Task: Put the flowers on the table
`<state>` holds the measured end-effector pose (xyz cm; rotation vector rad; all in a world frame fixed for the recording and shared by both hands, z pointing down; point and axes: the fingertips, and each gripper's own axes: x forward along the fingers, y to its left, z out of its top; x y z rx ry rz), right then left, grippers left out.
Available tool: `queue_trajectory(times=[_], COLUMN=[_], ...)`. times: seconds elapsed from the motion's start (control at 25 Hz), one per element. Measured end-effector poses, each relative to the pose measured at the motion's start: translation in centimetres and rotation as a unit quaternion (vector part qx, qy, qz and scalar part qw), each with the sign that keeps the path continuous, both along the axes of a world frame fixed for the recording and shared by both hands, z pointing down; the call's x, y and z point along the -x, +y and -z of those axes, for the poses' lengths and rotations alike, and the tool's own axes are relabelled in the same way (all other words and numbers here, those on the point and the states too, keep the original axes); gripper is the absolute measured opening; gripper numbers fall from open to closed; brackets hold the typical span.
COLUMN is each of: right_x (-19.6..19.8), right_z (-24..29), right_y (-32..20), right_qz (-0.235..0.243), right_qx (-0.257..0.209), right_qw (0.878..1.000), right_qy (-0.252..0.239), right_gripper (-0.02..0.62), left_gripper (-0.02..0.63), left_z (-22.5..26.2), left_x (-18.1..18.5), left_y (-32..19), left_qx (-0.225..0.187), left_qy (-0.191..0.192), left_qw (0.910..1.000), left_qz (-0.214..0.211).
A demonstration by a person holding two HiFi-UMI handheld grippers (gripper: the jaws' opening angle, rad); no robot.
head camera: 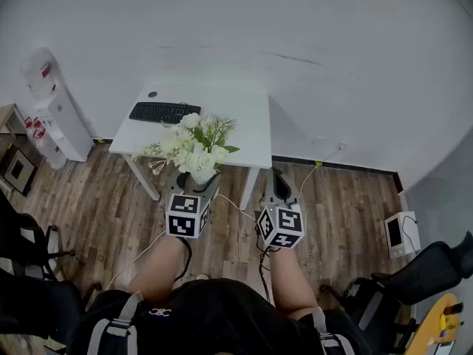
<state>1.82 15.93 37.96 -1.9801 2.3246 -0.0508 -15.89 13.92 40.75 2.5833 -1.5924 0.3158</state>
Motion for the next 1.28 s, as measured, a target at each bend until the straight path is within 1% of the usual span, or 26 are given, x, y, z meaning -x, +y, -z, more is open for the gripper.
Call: queue_trajectory(times=[0.28, 0.4, 0.56, 0.72, 0.88, 1.0, 1.16, 1.28], right_x=[0.3, 0.5, 1.2, 1.4, 3.6, 4.3, 7.5, 8.6], right_z=[-0.9, -1.4, -2.1, -2.4, -2.2, -2.5, -2.5, -2.3], right_y=[-0.5, -0.9, -1.4, -1.7, -2.1, -2.1, -2.7, -2.6], right_qz=[0.001, -0.005, -0.009, -0.020, -0.029, -0.033, -0.039, -0.041], right_qx=[0.003, 0.011, 0.021, 0.017, 0.012, 0.010, 0.002, -0.001], right_qw=[1.000, 1.000, 1.000, 0.999, 0.999, 0.999, 0.999, 0.999], right_qy=[-0.002, -0.013, -0.014, -0.017, -0.017, -0.016, -0.001, 0.008], right_gripper=[0.002, 0.003, 0.003, 0.005, 0.005, 0.005, 0.005, 0.005], left_gripper=[0.341, 0.341, 0.341, 0.341, 0.341, 0.341, 0.341, 0.341], left_z=[-0.3, -0.3, -0.9, -1.5, -1.6, -2.0, -2.4, -2.9], left_x=[0.3, 0.9, 2.0, 2.6, 4.9, 5.4, 8.5, 9.6], left_y=[-0.7, -1.0, -1.5, -1.9, -2.6, -2.9, -4.1, -4.4], left_qx=[-0.001, 0.001, 0.007, 0.011, 0.010, 0.008, 0.005, 0.011], left_qy=[0.001, 0.002, 0.001, 0.003, 0.006, 0.009, 0.012, 0.013], left_qw=[1.0000, 1.0000, 0.9999, 0.9999, 0.9999, 0.9998, 0.9997, 0.9996], left_qz=[0.005, 0.007, 0.008, 0.006, -0.004, -0.014, -0.021, -0.024])
